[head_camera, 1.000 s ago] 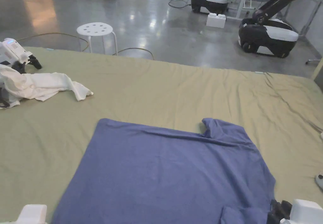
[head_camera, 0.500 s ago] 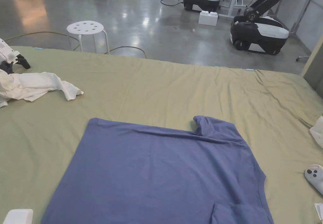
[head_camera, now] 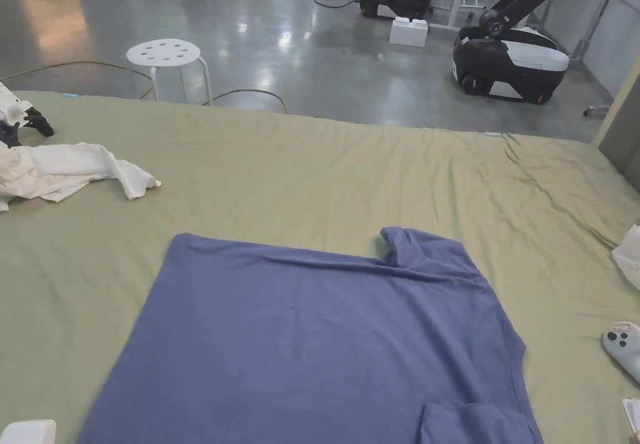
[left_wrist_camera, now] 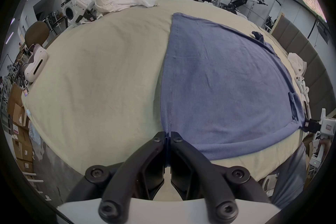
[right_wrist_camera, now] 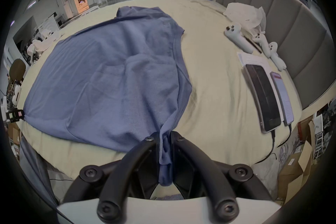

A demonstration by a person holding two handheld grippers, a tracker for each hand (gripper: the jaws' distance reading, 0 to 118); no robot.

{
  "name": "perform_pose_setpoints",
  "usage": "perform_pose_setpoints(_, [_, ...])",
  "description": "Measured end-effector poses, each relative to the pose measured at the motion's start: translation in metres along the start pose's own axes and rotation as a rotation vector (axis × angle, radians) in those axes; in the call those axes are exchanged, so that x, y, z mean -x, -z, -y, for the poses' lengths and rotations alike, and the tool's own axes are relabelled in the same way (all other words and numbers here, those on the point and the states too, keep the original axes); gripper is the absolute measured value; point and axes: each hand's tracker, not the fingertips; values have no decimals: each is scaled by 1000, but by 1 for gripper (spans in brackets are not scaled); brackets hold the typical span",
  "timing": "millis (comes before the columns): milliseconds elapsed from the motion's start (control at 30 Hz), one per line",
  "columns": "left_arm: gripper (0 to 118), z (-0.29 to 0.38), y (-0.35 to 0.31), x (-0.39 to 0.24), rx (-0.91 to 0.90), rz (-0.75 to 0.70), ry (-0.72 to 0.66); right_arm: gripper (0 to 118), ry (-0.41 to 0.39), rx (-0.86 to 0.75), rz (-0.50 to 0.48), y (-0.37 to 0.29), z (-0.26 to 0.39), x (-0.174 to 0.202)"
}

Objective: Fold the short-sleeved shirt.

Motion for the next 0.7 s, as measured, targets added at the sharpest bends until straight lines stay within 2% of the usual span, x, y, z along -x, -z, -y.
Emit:
perform_pose_setpoints(267, [1, -39, -19, -3, -190, 25, -35, 7, -29, -115, -6, -37, -44, 9])
perform_pose_setpoints(433, [1, -95, -8, -7, -230, 34, -30, 7, 11, -186, -29, -37, -96, 8])
perform_pose_setpoints(700, [1, -179, 42, -20, -213, 28, -41, 7, 58, -178, -47, 23, -184, 8])
